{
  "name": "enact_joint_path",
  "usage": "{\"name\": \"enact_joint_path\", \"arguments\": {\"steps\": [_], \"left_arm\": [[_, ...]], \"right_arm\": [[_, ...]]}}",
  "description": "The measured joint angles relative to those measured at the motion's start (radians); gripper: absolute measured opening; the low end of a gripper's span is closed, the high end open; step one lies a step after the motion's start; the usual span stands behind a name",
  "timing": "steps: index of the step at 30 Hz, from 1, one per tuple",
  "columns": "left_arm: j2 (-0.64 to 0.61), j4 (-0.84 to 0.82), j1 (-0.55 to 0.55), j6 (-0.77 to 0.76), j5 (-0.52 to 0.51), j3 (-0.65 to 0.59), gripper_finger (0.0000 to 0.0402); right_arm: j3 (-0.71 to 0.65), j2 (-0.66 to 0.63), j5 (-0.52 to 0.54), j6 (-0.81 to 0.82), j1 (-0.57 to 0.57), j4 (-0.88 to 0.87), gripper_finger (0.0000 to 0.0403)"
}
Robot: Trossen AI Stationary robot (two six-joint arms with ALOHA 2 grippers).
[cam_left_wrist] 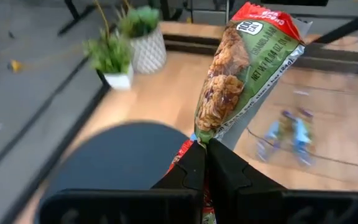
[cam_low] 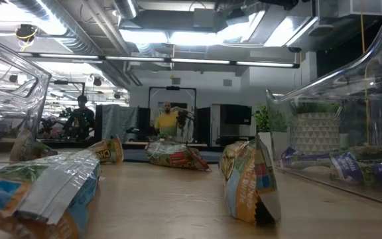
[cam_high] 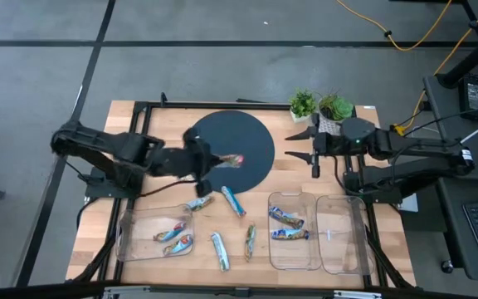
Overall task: Pick and place Granola Bars by type
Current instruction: Put the red granola bar into the left transparent bin
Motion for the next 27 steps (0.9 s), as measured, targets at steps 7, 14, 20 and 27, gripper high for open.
{"name": "enact_joint_path", "arguments": {"steps": [7, 14, 20, 27], "left_arm": [[-0.082, -0.398, -0.158, -0.465, 0.08, 0.0, 0.0001], [-0.086, -0.662, -0.323, -0.835, 0.224, 0.0, 0.0001], [-0.085, -0.721, -0.398, -0.971, 0.213, 0.0, 0.0001], [-0.082, -0.711, -0.442, -1.064, 0.263, -0.082, 0.0002]], "right_arm": [[0.0, -0.058, 0.079, -0.01, 0.0, -0.062, 0.0184], [0.0, -0.125, 0.159, -0.05, 0.0, -0.114, 0.0184], [0.0, -0.142, 0.159, -0.051, 0.0, -0.119, 0.0184], [0.0, -0.141, 0.16, -0.035, 0.0, -0.119, 0.0184]]}}
